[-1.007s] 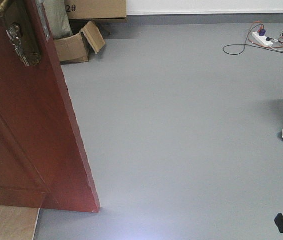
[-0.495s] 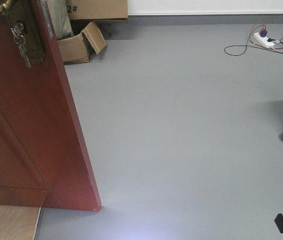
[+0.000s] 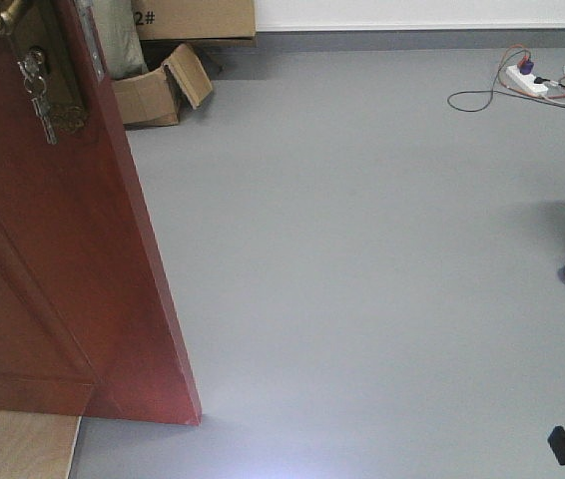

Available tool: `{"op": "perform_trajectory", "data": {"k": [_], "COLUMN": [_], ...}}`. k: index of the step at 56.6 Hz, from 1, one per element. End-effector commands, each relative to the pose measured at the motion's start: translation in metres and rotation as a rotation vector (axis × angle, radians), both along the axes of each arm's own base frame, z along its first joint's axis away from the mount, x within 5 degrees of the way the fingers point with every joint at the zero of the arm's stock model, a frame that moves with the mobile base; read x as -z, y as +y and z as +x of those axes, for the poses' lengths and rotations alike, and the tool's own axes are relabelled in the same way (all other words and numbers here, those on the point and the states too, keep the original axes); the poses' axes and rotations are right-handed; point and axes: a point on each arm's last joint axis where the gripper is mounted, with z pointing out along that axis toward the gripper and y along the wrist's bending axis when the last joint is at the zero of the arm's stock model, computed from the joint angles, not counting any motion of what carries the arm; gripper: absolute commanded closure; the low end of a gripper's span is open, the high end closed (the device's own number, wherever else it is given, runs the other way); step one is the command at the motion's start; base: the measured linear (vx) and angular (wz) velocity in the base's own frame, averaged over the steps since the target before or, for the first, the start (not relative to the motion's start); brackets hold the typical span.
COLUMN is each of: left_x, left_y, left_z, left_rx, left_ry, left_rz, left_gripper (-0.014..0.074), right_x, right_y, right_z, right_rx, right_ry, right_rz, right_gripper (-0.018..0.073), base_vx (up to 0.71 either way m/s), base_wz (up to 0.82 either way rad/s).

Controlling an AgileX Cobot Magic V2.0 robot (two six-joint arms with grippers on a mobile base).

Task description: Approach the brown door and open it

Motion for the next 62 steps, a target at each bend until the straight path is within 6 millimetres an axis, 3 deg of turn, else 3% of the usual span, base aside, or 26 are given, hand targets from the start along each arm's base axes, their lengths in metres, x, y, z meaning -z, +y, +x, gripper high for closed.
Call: {"op": "perform_trajectory", "data": {"k": [1, 9, 15, 23, 34, 42, 46, 54, 62], "left_x": [-0.016, 0.002, 0.031, 0.086, 0.172, 0.224, 0.241, 0.249, 0.252], "left_y": [-0.006, -0.015, -0.018, -0.023, -0.035, -0.036, -0.036, -0.035, -0.036], "left_z": [-0.026, -0.075, -0.119, -0.172, -0.23, -0.248, -0.242, -0.239, -0.238], "left_rx": [-0.016, -0.017, -0.032, -0.037, -0.034, -0.016, 0.023, 0.068, 0.066], "left_ry": [-0.094, -0.097, -0.126, -0.123, -0.087, -0.109, -0.065, 0.036, 0.053], "left_rz": [0.092, 0.178, 0.179, 0.199, 0.422, 0.348, 0.235, 0.074, 0.119], "left_gripper": [0.0603, 0.0603, 0.0603, 0.0603, 0.0603, 0.0603, 0.0603, 0.0603, 0.0603], "right_x": [-0.007, -0.007, -0.007, -0.007, -0.007, -0.007, -0.007, -0.006, -0.006], "right_y": [0.0, 0.0, 0.0, 0.0, 0.0, 0.0, 0.0, 0.0, 0.0], "right_z": [0.001, 0.001, 0.001, 0.001, 0.001, 0.001, 0.001, 0.001, 0.001], "right_rx": [-0.001, -0.001, -0.001, -0.001, -0.001, -0.001, -0.001, -0.001, -0.001], "right_ry": [-0.09, -0.09, -0.09, -0.09, -0.09, -0.09, -0.088, -0.084, -0.081], "right_rz": [-0.006, -0.006, -0.006, -0.006, -0.006, -0.006, -0.006, -0.006, -0.006], "right_gripper": [0.0559, 0.0559, 0.0559, 0.0559, 0.0559, 0.0559, 0.0559, 0.0559, 0.0559], "base_vx": [0.0, 0.0, 0.0, 0.0, 0.0, 0.0, 0.0, 0.0, 0.0], "base_wz": [0.0, 0.0, 0.0, 0.0, 0.0, 0.0, 0.0, 0.0, -0.01]}}
